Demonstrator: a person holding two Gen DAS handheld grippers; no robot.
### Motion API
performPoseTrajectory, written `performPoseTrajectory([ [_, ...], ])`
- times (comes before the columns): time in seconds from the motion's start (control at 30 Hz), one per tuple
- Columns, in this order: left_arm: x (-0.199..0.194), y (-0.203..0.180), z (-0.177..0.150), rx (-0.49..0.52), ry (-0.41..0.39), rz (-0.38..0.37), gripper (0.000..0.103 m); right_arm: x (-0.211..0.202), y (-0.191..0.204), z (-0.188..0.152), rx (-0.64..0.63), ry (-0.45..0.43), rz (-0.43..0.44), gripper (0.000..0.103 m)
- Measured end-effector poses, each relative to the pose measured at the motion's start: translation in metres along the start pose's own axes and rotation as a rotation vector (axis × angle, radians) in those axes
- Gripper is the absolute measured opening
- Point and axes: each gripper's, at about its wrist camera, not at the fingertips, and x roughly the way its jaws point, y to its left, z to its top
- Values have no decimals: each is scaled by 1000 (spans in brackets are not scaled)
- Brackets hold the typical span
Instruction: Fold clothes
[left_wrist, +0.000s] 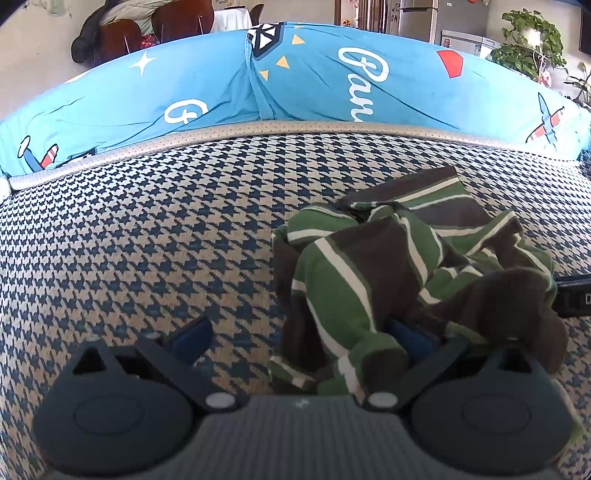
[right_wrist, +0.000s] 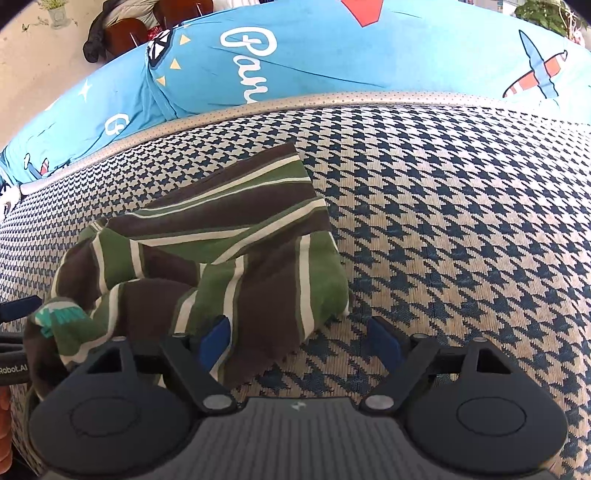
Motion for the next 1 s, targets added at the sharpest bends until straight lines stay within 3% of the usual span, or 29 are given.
performPoseTrajectory([
  [0.1,-2,-1,1,3,-9,4,103,1,2,1,-22,-12,2,80],
  [0.2,-4,-3,2,8,-23,8,103,0,5,2,-46,-25,9,69],
  [0.57,-19,3,15,-38,-76,-2,103,-4,10,6,-72,-66,62,19],
  [1.0,-30,17,42,-118,-106,-53,103,-27,21,15,-68,-209,199,15],
])
